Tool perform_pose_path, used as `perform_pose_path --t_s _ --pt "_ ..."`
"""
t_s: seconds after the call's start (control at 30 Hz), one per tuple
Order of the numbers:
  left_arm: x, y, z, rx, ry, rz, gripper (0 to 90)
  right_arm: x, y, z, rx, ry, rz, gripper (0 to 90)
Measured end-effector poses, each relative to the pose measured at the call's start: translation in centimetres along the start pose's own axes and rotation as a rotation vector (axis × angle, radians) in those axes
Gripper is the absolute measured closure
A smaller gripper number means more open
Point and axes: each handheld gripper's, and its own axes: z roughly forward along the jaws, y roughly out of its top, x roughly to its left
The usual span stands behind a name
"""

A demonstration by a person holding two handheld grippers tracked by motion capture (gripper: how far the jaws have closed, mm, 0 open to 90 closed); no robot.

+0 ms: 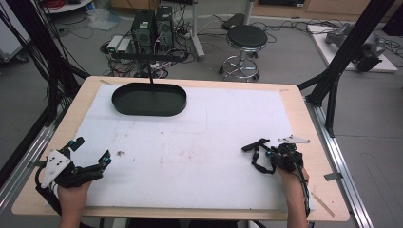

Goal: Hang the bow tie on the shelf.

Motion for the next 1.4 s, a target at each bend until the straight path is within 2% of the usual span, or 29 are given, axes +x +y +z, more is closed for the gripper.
perform_pose_path --t_s 0.1,0.27,0.4,0.53,0.67,0.73,0.9,1.07,1.1,1.27,1.4 --pt "0.0 0.0 0.0 0.001 0.000 0.000 1.7 0.2 0.0 0.0 0.001 0.007 -0.022 87.9" --pt "0.0 0.0 0.0 0.002 0.000 -0.001 1.7 0.9 0.1 0.0 -0.002 -0.029 -0.057 89.2" --pt "0.0 -0.1 0.0 0.001 0.002 -0.004 1.7 1.2 0.4 -0.9 -0.082 -0.060 -0.082 89.2" --pt "0.0 -0.1 0.0 0.001 0.000 -0.005 1.7 1.9 0.9 -1.8 -0.178 -0.106 -0.160 89.2" --pt "0.0 -0.1 0.0 -0.005 0.000 -0.010 1.7 3.0 1.3 -2.4 -0.243 -0.164 -0.233 89.2" --pt "0.0 0.0 0.0 -0.006 0.000 -0.009 1.7 3.5 1.6 -2.7 -0.275 -0.178 -0.257 89.2" --pt "0.0 0.0 0.0 -0.009 -0.002 -0.013 1.7 4.5 2.6 -3.7 -0.372 -0.194 -0.295 89.1" --pt "0.0 0.0 0.0 -0.009 -0.003 -0.013 1.7 5.7 4.4 -5.0 -0.484 -0.194 -0.306 89.1" --pt "0.0 0.0 0.0 -0.010 -0.003 -0.012 1.7 5.8 4.6 -5.1 -0.492 -0.195 -0.313 89.1" --pt "0.0 0.0 0.0 -0.014 -0.004 -0.013 1.7 7.0 7.2 -6.0 -0.565 -0.166 -0.320 89.1" --pt "-0.1 0.0 0.1 -0.017 -0.006 -0.015 1.7 8.5 9.7 -6.2 -0.610 -0.147 -0.342 89.1"
